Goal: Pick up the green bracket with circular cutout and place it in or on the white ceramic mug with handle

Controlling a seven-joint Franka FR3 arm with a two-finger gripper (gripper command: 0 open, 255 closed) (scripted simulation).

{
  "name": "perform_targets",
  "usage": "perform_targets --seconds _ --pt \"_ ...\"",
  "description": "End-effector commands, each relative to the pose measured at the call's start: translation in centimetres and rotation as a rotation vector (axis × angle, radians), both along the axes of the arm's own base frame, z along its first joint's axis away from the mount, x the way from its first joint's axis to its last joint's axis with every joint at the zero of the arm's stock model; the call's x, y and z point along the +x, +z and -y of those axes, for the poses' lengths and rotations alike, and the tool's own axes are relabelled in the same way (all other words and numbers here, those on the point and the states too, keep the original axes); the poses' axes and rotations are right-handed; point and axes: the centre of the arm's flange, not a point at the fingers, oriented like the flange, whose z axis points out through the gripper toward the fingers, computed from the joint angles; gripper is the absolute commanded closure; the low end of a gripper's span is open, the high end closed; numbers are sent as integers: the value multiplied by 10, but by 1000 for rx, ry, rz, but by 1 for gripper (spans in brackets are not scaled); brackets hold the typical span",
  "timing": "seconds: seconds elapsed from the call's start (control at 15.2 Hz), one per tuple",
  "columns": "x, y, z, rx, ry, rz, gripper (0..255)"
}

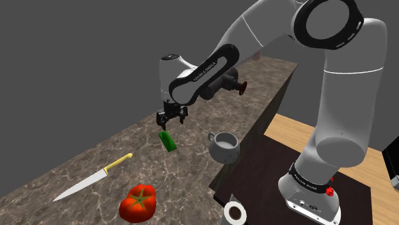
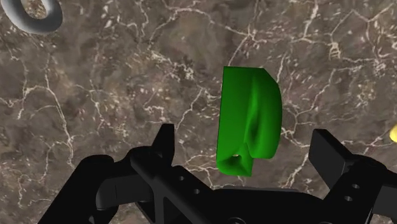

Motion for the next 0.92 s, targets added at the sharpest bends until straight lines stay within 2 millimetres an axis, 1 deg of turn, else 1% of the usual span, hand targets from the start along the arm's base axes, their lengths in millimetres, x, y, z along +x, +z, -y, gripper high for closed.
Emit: perform_targets --seconds 0.0,0.2,0.26,0.66,0.73,0.86 --pt "17 -18 -8 0 -19 1 0" --pt "43 -46 -19 1 -46 1 0" --pt "46 -50 -21 1 -49 1 0" --pt "47 -82 -20 1 -49 1 0" --pt "48 -90 -20 1 -49 1 0" --pt "48 -90 -20 1 -49 1 0"
